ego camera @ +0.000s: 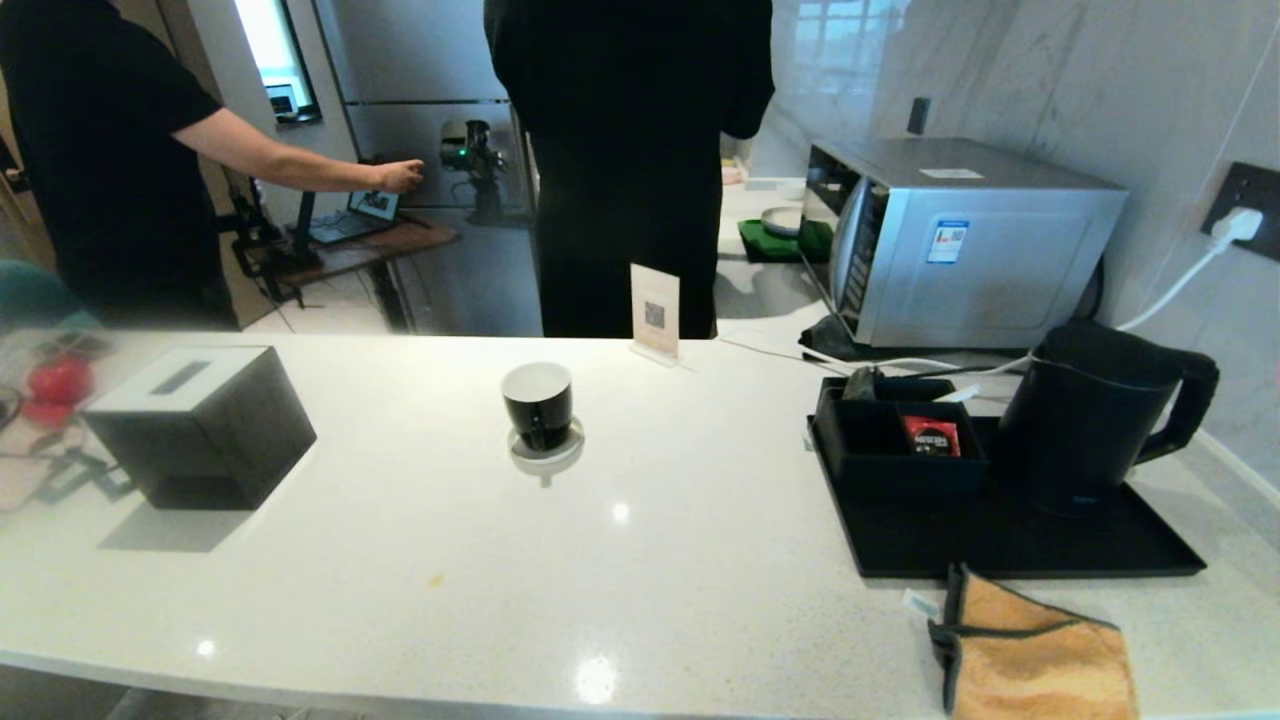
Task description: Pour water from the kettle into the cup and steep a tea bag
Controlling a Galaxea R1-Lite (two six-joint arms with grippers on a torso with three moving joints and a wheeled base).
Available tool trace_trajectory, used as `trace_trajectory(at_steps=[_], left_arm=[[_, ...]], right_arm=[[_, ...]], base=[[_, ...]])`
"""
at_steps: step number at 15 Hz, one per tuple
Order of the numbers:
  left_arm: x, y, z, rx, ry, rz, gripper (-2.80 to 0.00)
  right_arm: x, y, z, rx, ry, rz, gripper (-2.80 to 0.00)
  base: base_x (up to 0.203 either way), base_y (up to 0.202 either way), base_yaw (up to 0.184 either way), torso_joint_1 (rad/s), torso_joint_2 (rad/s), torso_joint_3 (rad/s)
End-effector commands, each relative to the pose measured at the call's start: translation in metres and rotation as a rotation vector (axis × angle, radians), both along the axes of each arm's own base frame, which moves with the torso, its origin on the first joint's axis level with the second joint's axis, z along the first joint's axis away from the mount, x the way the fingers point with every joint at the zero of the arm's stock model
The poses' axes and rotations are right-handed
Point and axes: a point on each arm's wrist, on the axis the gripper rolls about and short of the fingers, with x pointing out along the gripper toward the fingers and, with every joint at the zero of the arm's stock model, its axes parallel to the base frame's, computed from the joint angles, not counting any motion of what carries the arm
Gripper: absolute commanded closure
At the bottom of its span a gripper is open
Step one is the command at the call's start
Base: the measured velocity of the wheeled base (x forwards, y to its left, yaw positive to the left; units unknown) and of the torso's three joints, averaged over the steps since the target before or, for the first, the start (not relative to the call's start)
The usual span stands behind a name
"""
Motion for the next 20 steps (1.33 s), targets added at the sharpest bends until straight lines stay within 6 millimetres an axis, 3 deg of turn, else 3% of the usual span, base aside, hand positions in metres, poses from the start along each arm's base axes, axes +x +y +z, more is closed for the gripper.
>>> trace_trajectory(at_steps=[1,20], left_arm=[[0.0,0.0,-0.0001,0.0,0.002,0.0,0.0],[0.0001,0.0,-0.0001,0.0,0.002,0.0,0.0]], right_arm=[[0.0001,0.0001,0.0001,-0.001,0.0,-0.001,0.0],[0.0,0.0001,0.0002,-0.014,-0.003,-0.001,0.0]], base=[[0.0,0.0,0.0,0.0,0.0,0.0],[0.0,0.0,0.0,0.0,0.0,0.0]])
